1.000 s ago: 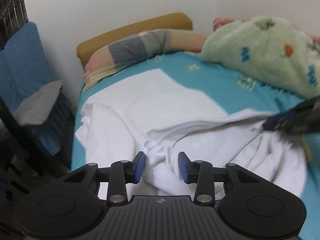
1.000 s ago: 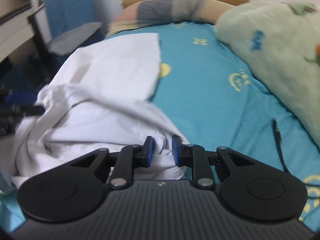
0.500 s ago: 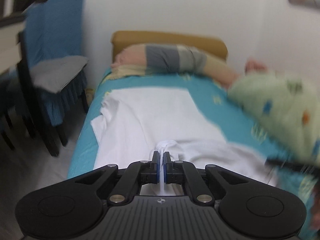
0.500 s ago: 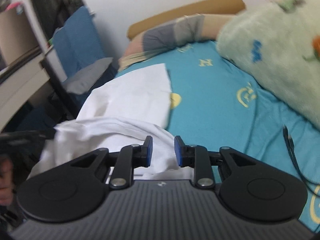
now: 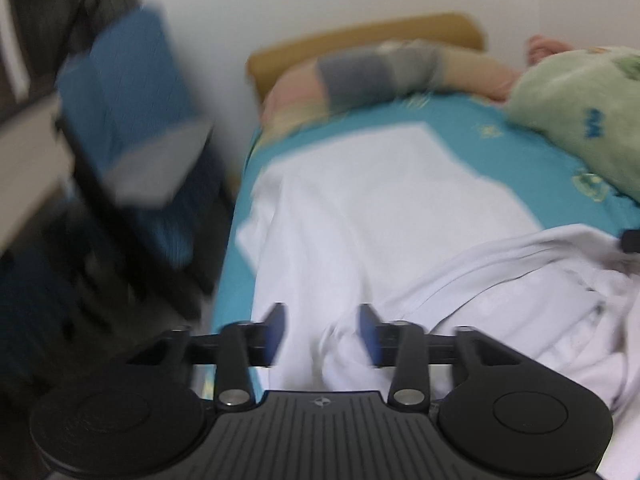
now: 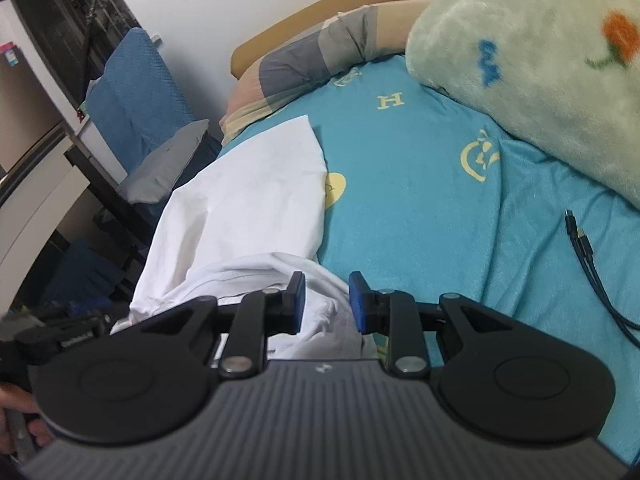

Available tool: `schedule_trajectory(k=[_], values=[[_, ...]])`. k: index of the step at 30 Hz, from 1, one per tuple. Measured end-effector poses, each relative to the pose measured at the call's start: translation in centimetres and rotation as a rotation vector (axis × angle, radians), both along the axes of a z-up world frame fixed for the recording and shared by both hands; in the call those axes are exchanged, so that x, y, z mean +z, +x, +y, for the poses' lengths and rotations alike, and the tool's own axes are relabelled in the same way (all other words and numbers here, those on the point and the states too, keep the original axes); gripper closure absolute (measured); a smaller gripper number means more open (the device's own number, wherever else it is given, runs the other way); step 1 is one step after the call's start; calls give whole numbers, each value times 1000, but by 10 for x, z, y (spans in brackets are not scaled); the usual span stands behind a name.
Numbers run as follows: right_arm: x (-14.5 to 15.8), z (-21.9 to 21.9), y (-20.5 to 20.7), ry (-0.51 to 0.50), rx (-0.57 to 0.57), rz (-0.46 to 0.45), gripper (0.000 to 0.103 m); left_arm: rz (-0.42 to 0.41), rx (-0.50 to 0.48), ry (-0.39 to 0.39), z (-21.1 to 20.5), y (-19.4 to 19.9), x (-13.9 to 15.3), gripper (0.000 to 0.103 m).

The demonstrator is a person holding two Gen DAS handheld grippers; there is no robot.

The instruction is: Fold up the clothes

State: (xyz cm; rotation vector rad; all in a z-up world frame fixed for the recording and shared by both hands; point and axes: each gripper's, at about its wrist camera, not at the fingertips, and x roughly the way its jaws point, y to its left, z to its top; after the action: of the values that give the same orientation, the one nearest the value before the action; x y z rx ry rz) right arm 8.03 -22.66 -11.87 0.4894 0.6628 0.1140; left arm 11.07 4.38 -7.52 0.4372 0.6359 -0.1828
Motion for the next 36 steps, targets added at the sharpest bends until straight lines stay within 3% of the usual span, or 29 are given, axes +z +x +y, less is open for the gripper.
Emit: schedule_trajectory(k=[2,4,7,9,10,11,12,14,18,22,24,26,27,31,34,36], values=[[3,3,0,-13,12,-17,75,-38,-96,61,-19,-11,-2,39],[5,7,1,-25,26,-35,75,-22,-155,141,-38,-13,-16,38],[3,11,3,-53,45,-49,75,-18,-176,298,-55,-7,-46,38],[1,12,4,-54,53,-46,75,-21,-185,394,-62,-4,-64,44],[-1,12,5,-55,57,-44,75,-25,-189,414,-62,-2,-68,55],[-2,13,6,-54,61,-42,75,-30,-193,428,-61,-1,-71,73],[-3,13,7,-55,63,-41,75,-31,-193,422,-58,1,-69,83],[-5,14,9,-66,71,-44,75,-65,-193,372,-53,-2,-54,90],[-4,16,8,-89,80,-75,75,-156,-225,198,-47,-23,0,91],[9,18,-1,-98,94,-164,75,-143,-289,-56,-32,-62,54,91],[19,23,-8,-106,115,-225,63,-123,-315,-158,-23,-74,70,91],[30,30,-20,-132,136,-291,36,-120,-325,-215,-20,-90,78,91],[35,34,-27,-147,146,-324,30,-120,-321,-237,-18,-91,81,91],[51,60,-50,-251,231,-410,29,-105,-289,-366,-4,-89,93,92],[55,92,-61,-412,272,-483,31,-112,-307,-423,0,-93,97,92],[63,100,-62,-455,227,-518,31,-118,-320,-457,3,-96,100,92]])
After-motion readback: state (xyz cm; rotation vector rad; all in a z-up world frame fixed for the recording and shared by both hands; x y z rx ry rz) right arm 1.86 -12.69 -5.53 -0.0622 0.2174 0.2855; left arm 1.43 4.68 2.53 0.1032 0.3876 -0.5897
